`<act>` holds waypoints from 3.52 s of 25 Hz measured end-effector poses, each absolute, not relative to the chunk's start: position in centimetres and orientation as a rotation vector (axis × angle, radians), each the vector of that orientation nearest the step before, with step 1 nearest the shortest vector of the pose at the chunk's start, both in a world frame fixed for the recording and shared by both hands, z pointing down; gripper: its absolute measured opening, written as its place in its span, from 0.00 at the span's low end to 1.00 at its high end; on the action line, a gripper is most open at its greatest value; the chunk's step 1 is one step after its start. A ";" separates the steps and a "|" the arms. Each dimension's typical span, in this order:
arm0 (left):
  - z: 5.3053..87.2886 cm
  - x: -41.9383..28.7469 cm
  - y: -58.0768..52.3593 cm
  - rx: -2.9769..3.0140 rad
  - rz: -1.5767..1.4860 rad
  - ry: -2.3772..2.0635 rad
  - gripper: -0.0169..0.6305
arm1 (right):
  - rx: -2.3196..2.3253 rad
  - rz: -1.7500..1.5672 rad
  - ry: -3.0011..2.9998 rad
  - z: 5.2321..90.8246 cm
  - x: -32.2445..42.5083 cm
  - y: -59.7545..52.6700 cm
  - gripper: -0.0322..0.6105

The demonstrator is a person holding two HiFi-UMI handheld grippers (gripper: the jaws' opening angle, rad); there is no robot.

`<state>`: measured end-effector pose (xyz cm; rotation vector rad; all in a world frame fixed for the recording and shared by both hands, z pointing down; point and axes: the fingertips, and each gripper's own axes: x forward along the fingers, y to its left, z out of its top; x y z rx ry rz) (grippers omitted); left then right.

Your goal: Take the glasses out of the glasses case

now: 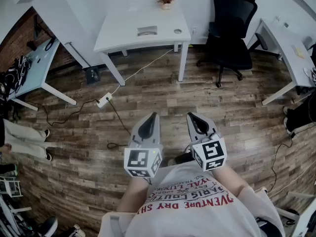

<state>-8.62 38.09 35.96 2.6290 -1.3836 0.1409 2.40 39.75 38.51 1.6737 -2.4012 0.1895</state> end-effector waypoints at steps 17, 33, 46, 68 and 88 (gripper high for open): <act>37.1 -10.1 38.7 2.599 0.147 -1.376 0.02 | 1.699 0.272 -2.456 38.4 1.5 40.1 0.07; 39.1 -7.3 30.0 2.512 0.189 -1.462 0.02 | 1.549 0.289 -2.531 39.8 3.6 30.6 0.07; 37.1 2.5 16.7 2.396 0.133 -1.611 0.02 | 1.388 0.291 -2.593 37.8 14.4 16.1 0.07; 40.4 3.7 -4.1 2.398 0.162 -1.501 0.02 | 1.450 0.376 -2.500 41.1 15.9 -3.5 0.07; 42.0 -10.5 -24.8 2.301 0.212 -1.504 0.02 | 1.338 0.457 -2.493 42.4 1.2 -25.3 0.07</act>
